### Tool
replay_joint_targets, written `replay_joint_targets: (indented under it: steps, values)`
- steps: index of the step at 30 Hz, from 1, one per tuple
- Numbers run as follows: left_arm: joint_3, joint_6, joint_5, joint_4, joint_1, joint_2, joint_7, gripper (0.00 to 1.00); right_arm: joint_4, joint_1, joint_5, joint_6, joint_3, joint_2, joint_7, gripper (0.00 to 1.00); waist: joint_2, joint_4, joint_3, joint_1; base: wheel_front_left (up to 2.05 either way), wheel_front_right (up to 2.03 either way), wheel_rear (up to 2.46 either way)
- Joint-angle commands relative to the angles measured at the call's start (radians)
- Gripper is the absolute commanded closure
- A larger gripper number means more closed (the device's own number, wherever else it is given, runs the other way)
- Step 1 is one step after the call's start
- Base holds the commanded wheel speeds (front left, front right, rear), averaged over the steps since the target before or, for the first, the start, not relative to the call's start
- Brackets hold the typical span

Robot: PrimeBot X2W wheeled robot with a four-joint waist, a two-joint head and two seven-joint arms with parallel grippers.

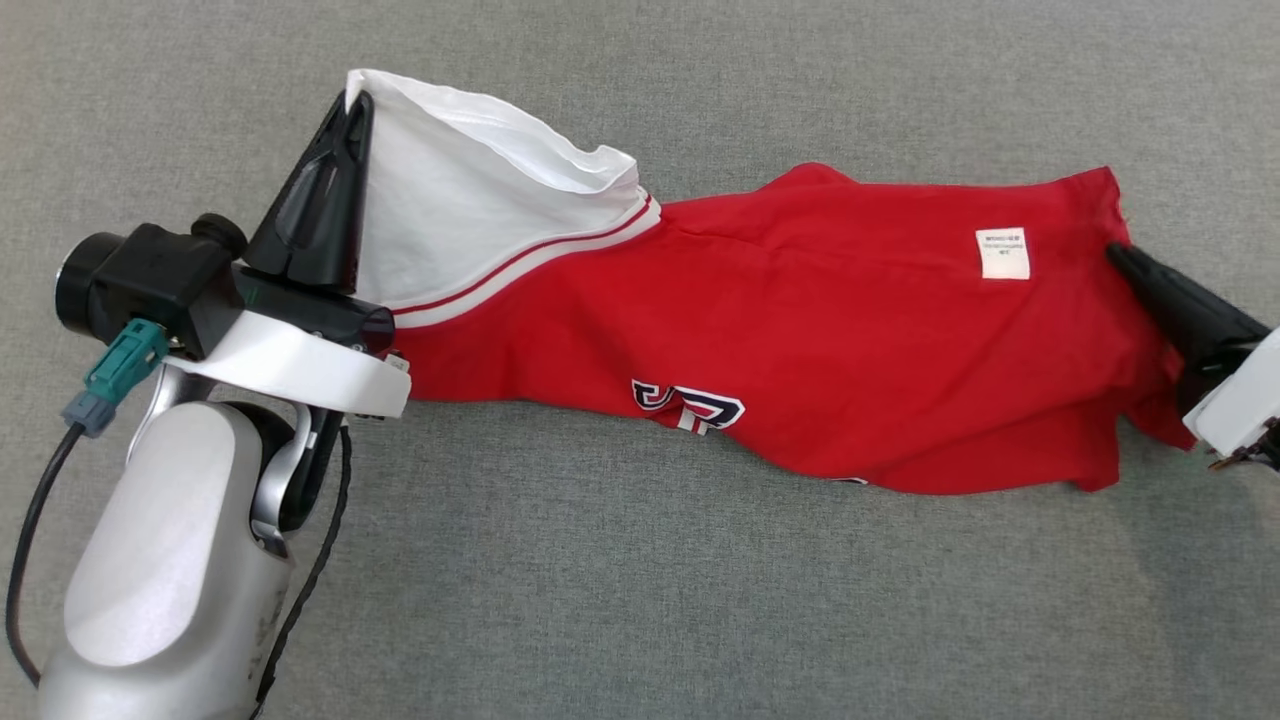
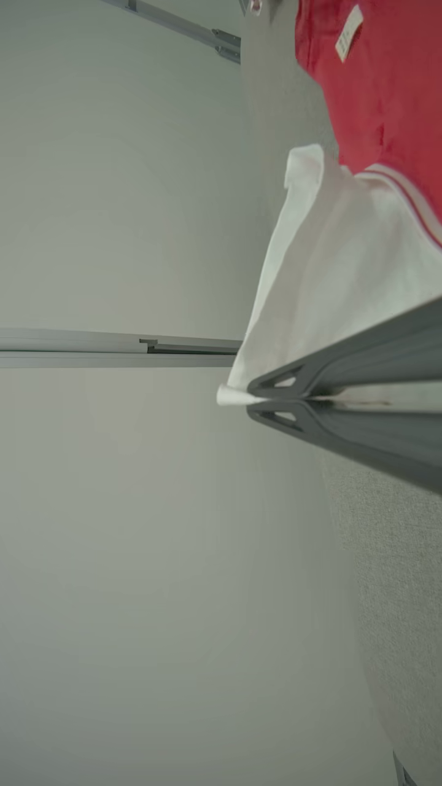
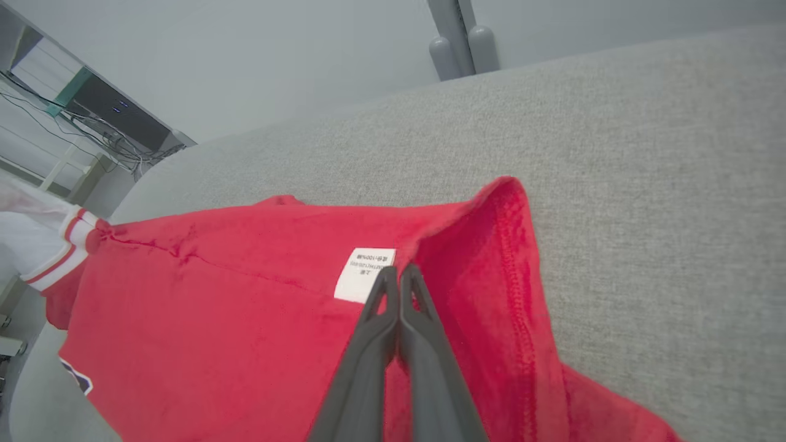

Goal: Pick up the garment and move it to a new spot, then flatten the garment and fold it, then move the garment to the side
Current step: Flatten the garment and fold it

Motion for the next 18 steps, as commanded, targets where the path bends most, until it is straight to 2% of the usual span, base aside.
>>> replay_joint_targets:
  steps: [1,7,11,14,18]
  values:
    - [0.006,0.004,-0.002,-0.003,-0.015,0.005,-0.005,1.0,-0.006,-0.009,0.004,-0.002,0.001,-0.008,-0.015,1.0,0.0,-0.002,-0.002,0.0,0.0,0.0,0.0]
    - [0.021,0.007,-0.004,-0.031,-0.024,0.023,-0.029,1.0,-0.068,-0.028,0.029,-0.002,-0.006,-0.068,-0.119,1.0,0.0,-0.022,-0.028,0.0,0.0,0.0,0.0]
    - [0.045,-0.009,-0.046,-0.063,-0.054,0.022,-0.04,1.0,-0.095,-0.043,0.06,-0.002,-0.041,-0.11,-0.197,1.0,0.0,-0.038,-0.056,0.0,0.0,0.0,0.0]
    - [0.069,-0.034,-0.111,-0.11,-0.14,0.046,0.017,1.0,-0.124,-0.089,0.091,-0.002,-0.082,-0.157,-0.243,1.0,0.0,-0.059,-0.081,0.0,0.0,0.0,0.0]
    - [0.054,-0.055,-0.144,-0.113,-0.318,0.089,0.119,1.0,-0.099,-0.212,0.039,-0.002,-0.097,-0.181,-0.251,1.0,0.0,-0.078,-0.067,0.0,0.0,0.0,0.0]
